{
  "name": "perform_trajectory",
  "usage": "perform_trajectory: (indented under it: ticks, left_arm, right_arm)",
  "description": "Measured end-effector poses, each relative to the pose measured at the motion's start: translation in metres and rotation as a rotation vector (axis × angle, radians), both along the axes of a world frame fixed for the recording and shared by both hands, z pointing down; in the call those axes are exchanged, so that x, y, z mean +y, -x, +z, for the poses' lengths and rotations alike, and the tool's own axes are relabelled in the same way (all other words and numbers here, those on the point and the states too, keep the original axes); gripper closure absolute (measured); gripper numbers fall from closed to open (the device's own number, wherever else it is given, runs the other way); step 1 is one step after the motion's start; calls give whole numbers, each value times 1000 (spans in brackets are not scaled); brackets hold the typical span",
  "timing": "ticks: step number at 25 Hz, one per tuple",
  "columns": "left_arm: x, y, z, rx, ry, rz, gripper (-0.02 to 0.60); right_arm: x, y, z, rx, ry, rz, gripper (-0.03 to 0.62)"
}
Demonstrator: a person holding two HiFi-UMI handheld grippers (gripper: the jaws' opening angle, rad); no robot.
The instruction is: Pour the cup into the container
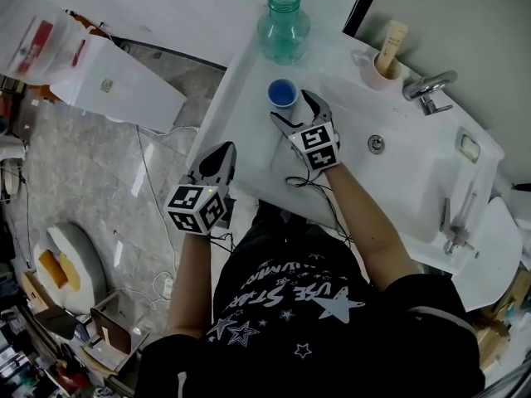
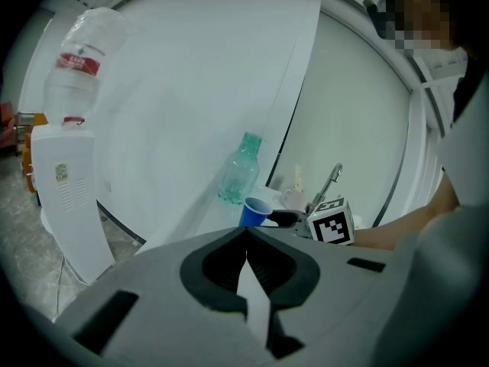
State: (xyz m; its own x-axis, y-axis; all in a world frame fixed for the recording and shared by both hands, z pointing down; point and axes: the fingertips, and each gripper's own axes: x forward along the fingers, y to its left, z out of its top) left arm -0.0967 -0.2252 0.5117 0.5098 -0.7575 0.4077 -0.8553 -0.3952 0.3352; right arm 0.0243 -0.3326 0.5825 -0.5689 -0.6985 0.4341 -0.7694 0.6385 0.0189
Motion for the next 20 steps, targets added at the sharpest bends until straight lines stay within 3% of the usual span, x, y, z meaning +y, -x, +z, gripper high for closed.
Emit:
perform_trajectory:
  ticks: [6, 16, 20]
  left_arm:
    - [24, -15, -17, -6, -41, -22, 571]
    - [87, -16, -19, 2, -85, -141, 571]
    - [104, -18, -24, 11, -99, -137, 571]
  right_arm:
    - [26, -27, -23, -32, -36, 12, 227]
    - [69, -33, -47, -109, -47, -32, 396]
    - [88, -39, -55, -123, -48, -19, 462]
